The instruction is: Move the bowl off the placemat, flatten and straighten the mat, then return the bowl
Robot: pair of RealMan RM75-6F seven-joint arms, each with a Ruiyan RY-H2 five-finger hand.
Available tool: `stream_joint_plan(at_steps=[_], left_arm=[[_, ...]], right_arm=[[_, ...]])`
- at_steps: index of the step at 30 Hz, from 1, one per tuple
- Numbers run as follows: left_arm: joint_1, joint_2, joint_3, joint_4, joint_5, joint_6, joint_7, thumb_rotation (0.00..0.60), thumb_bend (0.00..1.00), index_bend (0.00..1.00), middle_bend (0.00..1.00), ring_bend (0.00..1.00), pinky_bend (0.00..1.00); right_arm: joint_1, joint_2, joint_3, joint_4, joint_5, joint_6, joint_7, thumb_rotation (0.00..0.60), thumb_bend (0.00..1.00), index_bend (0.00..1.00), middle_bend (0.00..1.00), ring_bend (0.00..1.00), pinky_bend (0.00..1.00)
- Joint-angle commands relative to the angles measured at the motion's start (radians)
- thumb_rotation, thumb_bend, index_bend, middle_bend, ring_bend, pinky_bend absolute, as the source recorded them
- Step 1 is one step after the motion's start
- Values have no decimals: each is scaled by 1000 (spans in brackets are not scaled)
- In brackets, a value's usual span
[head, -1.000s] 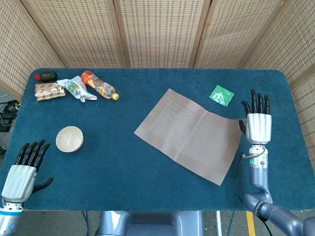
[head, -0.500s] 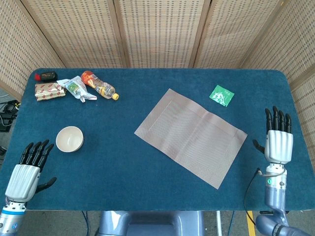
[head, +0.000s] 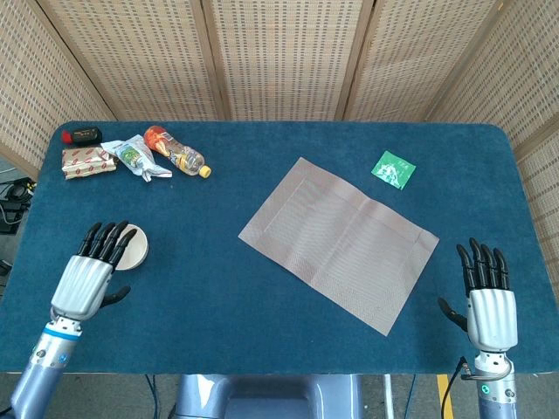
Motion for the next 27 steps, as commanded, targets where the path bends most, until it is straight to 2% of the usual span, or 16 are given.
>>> stream_joint_plan(at_steps=[1,6,9,14,18,27], left_arm=[[-72,-50,-52,14,-57,-78,60,600,54,51,0,0,0],[-186,-139,-105,55,-149,-213,168,600,10,25,0,0,0],[-269,-230,-140,106,-240,-288,274,600,0,9,0,0,0],[-353,-333,-168,179,-316,-334,352,600,0,8,0,0,0],[-443,-435,-203,280,-393,-373,416,600,5,8,0,0,0],[-594,-579,-233,484,-469,-424,499,600,8,9,0,0,0]], right_arm=[[-2,-2,9,31,-4,4,29,600,246,12,0,0,0],[-1,10,26,37,3,2,79,600,245,12,0,0,0],[1,20,27,44,-7,0,110,600,245,11,0,0,0],[0,32,30,44,-13,0,137,600,246,14,0,0,0],[0,41,42,46,-11,4,162,600,246,25,0,0,0],[4,46,59,58,18,-28,200,600,245,27,0,0,0]])
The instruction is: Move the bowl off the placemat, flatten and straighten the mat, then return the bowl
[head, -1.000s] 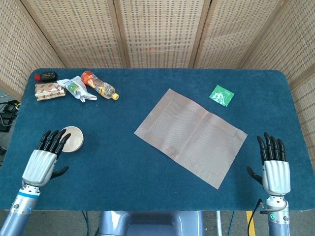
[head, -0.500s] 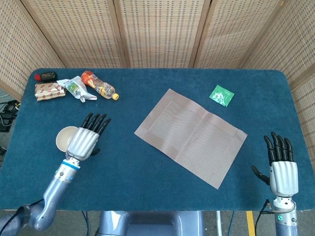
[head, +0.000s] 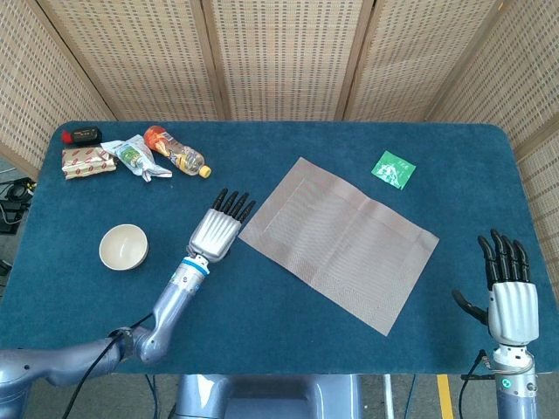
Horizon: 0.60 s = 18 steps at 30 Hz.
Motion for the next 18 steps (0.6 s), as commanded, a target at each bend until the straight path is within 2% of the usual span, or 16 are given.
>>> stream_joint_plan(at_steps=[1,13,18], left_arm=[[-69,-69,-13,96,-36,-27,31,600,8,9,0,0,0],[-166,-161,5,288,-94,-88,22,600,10,24,0,0,0],[-197,-183,19,337,-95,-103,11,600,10,25,0,0,0]], right_arm=[[2,2,7,4,6,-5,8,600,245,27,0,0,0],[-3,6,30,8,24,-2,40,600,245,28,0,0,0],[-3,6,37,9,31,-4,52,600,246,28,0,0,0]])
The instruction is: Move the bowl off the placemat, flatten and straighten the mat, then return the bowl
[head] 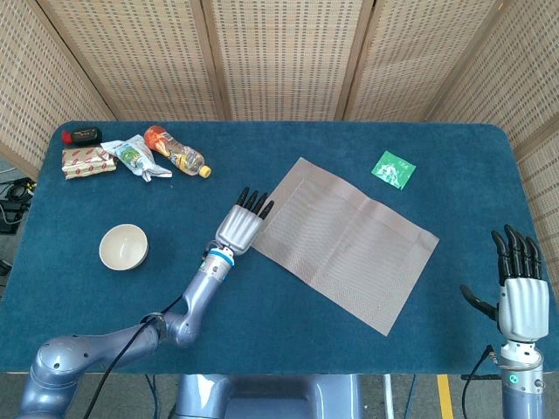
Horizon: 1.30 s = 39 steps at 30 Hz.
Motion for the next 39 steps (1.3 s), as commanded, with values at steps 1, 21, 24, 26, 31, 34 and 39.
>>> stream_joint_plan(at_steps=[1,21,24,26,31,34,39], left_arm=[[-15,-13,14,22,0,-10,-10,600,10,25,0,0,0],[-72,-77,58,154,-6,-55,-31,600,147,38,0,0,0],[-79,-92,63,176,9,-49,-53,600,226,38,0,0,0],[-82,-103,68,194,23,-43,-69,600,254,38,0,0,0],[-94,-135,66,245,33,-47,-102,600,412,38,0,0,0],[-100,-150,71,268,53,-35,-119,600,494,38,0,0,0],[-99,-163,82,288,100,10,-176,600,623,29,0,0,0]], right_arm=[[0,0,2,1,3,-3,3,600,246,28,0,0,0],[-5,-1,17,-7,13,0,42,600,245,29,0,0,0],[-5,-3,18,-5,13,-1,48,600,245,30,0,0,0],[-5,-5,19,-4,12,1,49,600,245,32,0,0,0],[-7,-7,19,-5,4,11,56,600,246,35,0,0,0],[-7,-7,20,-6,2,13,63,600,245,36,0,0,0],[-5,-8,18,-4,-1,10,71,600,245,37,0,0,0]])
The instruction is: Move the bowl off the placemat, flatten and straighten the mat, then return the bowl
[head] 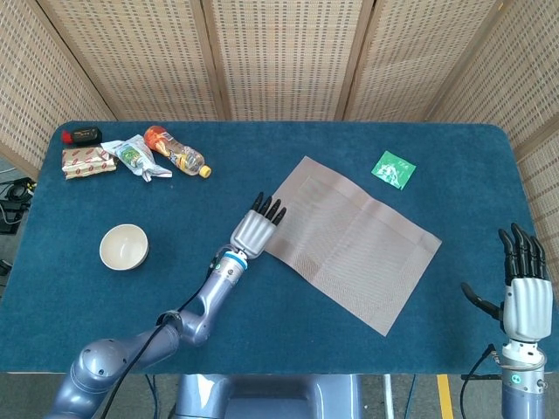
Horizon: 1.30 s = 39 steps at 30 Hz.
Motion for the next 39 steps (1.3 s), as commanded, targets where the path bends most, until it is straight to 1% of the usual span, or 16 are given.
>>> stream_joint_plan(at_steps=[1,6,10,14,16,21,24,26,30,39], left_arm=[[1,-8,8,14,31,30,-36,600,630,27,0,0,0],[6,-14,17,33,54,44,-64,600,721,21,0,0,0],[7,-21,21,45,65,43,-73,600,726,21,0,0,0],[4,-32,15,56,69,45,-84,600,720,33,0,0,0],[3,-37,13,61,76,53,-92,600,709,92,0,0,0],[4,-46,8,70,92,80,-122,600,689,445,0,0,0],[7,-51,9,81,105,100,-140,600,667,554,0,0,0],[10,-54,9,87,113,112,-154,600,660,579,0,0,0],[16,-58,12,102,124,122,-172,600,660,597,0,0,0],[54,-27,29,71,147,156,-185,600,660,596,0,0,0]], right_arm=[[0,0,-1,0,-4,1,1,600,244,37,0,0,0],[-1,-2,-1,0,-8,7,7,600,244,39,0,0,0],[-2,-2,-1,0,-13,14,14,600,243,44,0,0,0],[-2,-1,-3,-1,-13,11,18,600,243,48,0,0,0],[-2,0,-2,-3,-14,11,20,600,243,50,0,0,0],[-3,2,-3,-5,-14,10,23,600,243,55,0,0,0],[-3,3,-4,-7,-15,9,26,600,243,56,0,0,0],[-3,4,-4,-9,-18,11,27,600,243,56,0,0,0],[-5,5,-5,-11,-20,14,29,600,243,56,0,0,0],[-8,7,-11,-18,-34,24,24,600,243,56,0,0,0]])
